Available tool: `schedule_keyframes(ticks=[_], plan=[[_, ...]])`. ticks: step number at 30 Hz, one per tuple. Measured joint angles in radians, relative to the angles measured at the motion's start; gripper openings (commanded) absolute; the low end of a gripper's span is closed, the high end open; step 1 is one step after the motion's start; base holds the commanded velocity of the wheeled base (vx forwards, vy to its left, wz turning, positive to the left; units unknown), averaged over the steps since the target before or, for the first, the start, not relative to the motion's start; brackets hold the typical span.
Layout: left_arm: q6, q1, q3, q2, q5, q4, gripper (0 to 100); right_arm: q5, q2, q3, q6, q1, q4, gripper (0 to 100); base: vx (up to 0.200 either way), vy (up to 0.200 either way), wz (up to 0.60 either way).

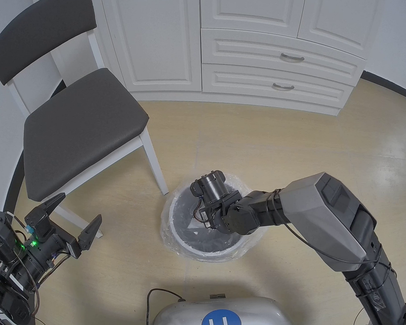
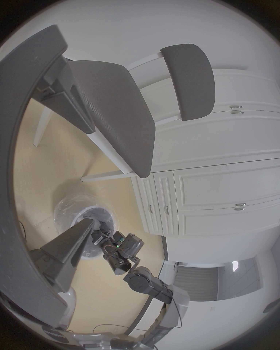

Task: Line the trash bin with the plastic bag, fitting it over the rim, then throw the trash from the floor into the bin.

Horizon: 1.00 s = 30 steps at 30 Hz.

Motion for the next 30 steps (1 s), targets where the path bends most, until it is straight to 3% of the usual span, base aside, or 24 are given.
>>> schedule_keyframes(ticks=[10,11,30], plan=[[0.000,0.000,0.000,-0.001,0.000,0.000,100,0.000,-0.106,0.170,-0.038,0.014,0.006,0,0.000,0.000,0.00],[0.000,0.000,0.000,-0.002,0.001,0.000,100,0.000,-0.110,0.186,-0.041,0.016,0.003,100,0.000,0.000,0.00],[0.000,0.000,0.000,-0.003,0.001,0.005,100,0.003,-0.104,0.137,-0.022,0.042,-0.069,100,0.000,0.000,0.00]])
